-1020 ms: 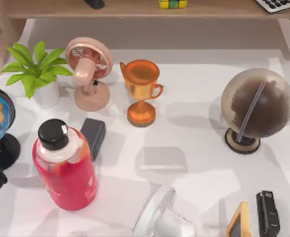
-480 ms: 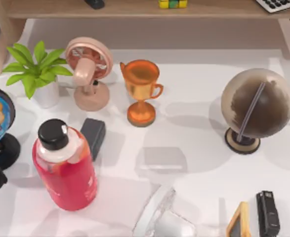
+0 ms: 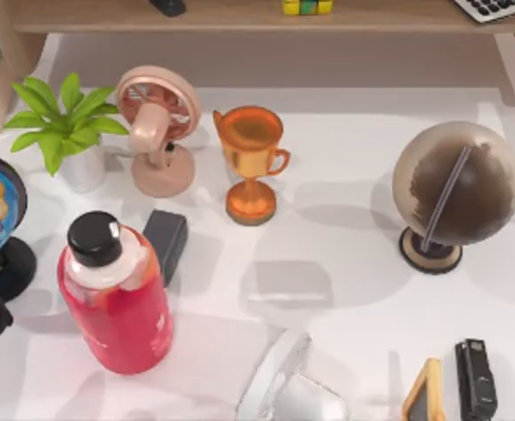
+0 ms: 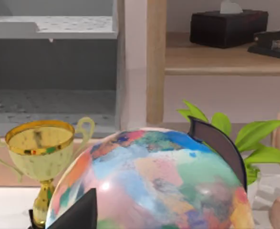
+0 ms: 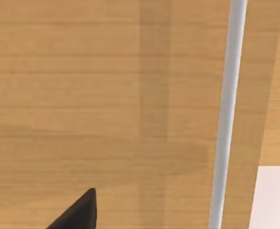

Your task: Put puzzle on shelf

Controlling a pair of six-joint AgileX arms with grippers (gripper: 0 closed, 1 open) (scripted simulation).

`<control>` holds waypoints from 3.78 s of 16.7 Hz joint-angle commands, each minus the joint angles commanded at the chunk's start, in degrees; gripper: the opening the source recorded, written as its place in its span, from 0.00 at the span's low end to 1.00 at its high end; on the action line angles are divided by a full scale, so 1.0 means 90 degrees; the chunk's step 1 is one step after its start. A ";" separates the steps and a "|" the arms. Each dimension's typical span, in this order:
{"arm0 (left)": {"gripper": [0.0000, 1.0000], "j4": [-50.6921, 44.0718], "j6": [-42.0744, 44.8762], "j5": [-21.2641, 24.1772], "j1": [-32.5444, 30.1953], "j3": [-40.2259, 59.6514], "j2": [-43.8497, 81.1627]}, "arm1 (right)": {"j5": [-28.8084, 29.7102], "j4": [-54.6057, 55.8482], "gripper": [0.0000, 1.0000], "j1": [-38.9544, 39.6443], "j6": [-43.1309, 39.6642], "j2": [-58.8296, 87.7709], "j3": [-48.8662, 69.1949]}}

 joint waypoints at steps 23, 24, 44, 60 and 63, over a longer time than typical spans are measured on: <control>1.00 0.0000 0.0000 0.0000 0.0000 0.0000 0.0000 | 0.0376 -0.0351 0.25 0.0374 -0.0008 0.0160 0.0501; 1.00 0.0000 0.0000 0.0000 0.0000 0.0000 0.0000 | 0.0376 -0.0351 0.17 0.0374 -0.0008 0.0160 0.0501; 1.00 0.0000 0.0000 0.0000 0.0000 0.0000 0.0000 | 0.1096 -0.1214 0.00 0.1072 0.0002 0.0675 0.1839; 1.00 0.0000 0.0000 0.0000 0.0000 0.0000 0.0000 | 0.1676 -0.2185 0.00 0.1619 -0.0001 0.1351 0.3452; 1.00 0.0000 0.0000 0.0000 0.0000 0.0000 0.0000 | 0.1670 -0.2201 0.00 0.1591 0.0008 0.1350 0.3441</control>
